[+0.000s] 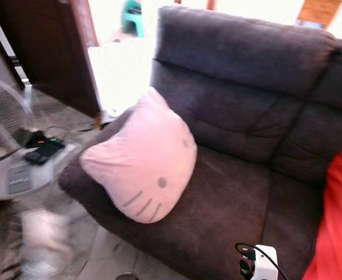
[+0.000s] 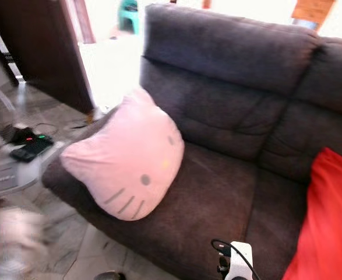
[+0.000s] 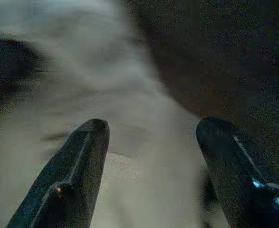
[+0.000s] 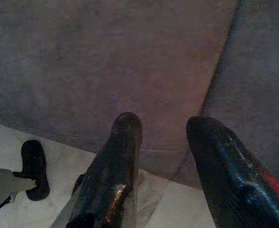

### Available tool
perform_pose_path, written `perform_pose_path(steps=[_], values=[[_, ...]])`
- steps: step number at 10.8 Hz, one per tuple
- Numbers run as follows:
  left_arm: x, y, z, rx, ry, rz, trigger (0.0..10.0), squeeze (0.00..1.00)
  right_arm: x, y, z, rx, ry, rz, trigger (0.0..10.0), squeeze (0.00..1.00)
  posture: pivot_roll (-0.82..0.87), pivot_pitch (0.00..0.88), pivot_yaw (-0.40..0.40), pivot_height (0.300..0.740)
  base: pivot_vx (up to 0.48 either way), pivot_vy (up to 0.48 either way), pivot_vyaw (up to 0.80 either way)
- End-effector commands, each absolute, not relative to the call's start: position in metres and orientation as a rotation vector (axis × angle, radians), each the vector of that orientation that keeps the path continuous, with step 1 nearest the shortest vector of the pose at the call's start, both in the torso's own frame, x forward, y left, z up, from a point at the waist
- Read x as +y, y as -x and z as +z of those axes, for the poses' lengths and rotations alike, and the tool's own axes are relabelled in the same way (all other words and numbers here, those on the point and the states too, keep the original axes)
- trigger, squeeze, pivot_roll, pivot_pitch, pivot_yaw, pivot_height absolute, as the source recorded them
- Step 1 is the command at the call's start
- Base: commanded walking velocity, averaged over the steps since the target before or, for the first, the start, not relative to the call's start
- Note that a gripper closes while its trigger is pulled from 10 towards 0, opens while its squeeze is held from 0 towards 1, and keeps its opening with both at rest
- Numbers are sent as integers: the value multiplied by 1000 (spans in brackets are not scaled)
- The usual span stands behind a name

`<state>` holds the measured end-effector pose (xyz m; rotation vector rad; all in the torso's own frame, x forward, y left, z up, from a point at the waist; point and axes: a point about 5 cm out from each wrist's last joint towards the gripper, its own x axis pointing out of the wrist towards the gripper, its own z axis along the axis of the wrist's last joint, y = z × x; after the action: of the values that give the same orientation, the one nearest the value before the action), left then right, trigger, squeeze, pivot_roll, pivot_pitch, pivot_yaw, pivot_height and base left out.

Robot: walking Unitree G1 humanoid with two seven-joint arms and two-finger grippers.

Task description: Move the pillow to the sofa from floor

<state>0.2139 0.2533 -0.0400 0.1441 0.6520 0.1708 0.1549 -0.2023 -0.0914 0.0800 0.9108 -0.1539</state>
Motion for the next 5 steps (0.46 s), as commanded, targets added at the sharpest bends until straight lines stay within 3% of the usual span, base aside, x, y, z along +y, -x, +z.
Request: perform_pose_path(steps=[1,3,5], values=[[242,-210,-47,687,-177,48,10000,0,-201,-151,-94,941,-77,-149,10000,0,125,62,-39,740,0,0,0],[228,-210,-55,726,-111,113,10000,0,-201,-150,-94,940,-82,-146,10000,0,110,62,-44,740,0,0,0],[215,-201,-65,787,-92,60,10000,0,-202,-149,-94,950,-62,-137,10000,0,111,67,-50,740,0,0,0]])
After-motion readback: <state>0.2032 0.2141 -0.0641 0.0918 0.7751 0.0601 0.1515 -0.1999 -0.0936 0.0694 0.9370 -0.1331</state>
